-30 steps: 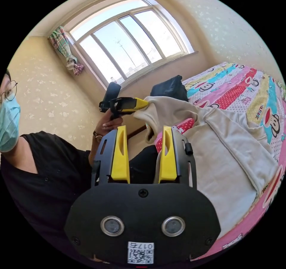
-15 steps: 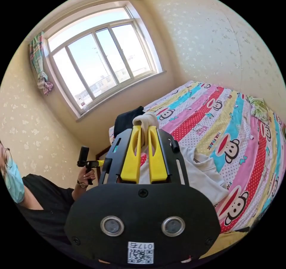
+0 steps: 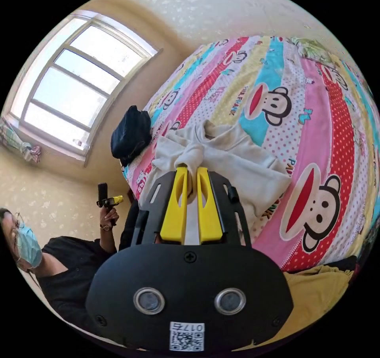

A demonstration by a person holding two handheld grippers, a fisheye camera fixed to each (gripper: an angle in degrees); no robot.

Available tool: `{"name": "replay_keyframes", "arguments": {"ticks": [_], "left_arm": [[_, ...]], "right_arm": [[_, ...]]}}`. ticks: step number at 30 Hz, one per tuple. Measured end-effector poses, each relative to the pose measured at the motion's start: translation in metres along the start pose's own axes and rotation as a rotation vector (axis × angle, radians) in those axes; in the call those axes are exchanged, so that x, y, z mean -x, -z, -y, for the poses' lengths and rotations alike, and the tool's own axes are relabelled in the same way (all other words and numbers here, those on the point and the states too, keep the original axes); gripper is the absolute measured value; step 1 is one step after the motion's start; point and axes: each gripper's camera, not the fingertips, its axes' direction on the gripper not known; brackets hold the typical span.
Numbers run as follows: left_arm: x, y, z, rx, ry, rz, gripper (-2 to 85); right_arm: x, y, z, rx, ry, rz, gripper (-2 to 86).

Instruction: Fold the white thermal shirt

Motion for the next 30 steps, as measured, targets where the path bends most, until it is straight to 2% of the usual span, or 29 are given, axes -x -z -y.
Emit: {"name": "replay_keyframes", "arguments": {"ticks": [2,5,6,8,9,11,14,22,26,28,30], "left_arm": [[0.001,-0.003,0.001,0.008,0.003,0.017,4.0],[0.009,-0.012,0.0,0.018,0.028,0.032,4.1],[0.012,-0.015,-0.002,0.015,0.039,0.038,4.1],[0.016,-0.019,-0.003,0.011,0.053,0.046,4.3],[0.016,-0.019,-0.003,0.01,0.053,0.054,4.7],[0.015,-0.016,-0.003,0.005,0.046,0.081,5.0],[0.016,-0.01,-0.002,-0.02,0.05,0.132,5.1],[0.023,-0.031,0.0,-0.047,0.051,0.138,5.1],[0.02,-0.042,-0.004,-0.021,0.055,0.25,6.0],[0.025,-0.053,-0.003,0.024,0.074,0.319,8.5],[0.03,-0.064,-0.003,0.036,0.095,0.38,9.5]], "right_arm": [[-0.003,0.021,0.001,-0.071,-0.082,-0.099,3.5],[-0.059,-0.004,-0.005,0.053,-0.271,-0.189,4.7],[-0.075,-0.013,-0.008,0.092,-0.314,-0.189,5.2],[-0.129,-0.043,-0.03,0.23,-0.469,-0.049,7.7],[-0.135,-0.042,-0.036,0.211,-0.479,0.005,8.5],[-0.139,-0.018,-0.058,0.02,-0.467,0.123,10.1],[-0.134,0.008,-0.067,-0.083,-0.404,0.13,10.2],[-0.152,-0.014,-0.079,0.09,-0.41,0.049,11.5],[-0.126,0.008,-0.095,-0.07,-0.336,0.016,6.3],[-0.123,0.016,-0.104,-0.085,-0.388,-0.027,5.4],[-0.129,0.011,-0.11,-0.018,-0.404,-0.041,5.2]]}}
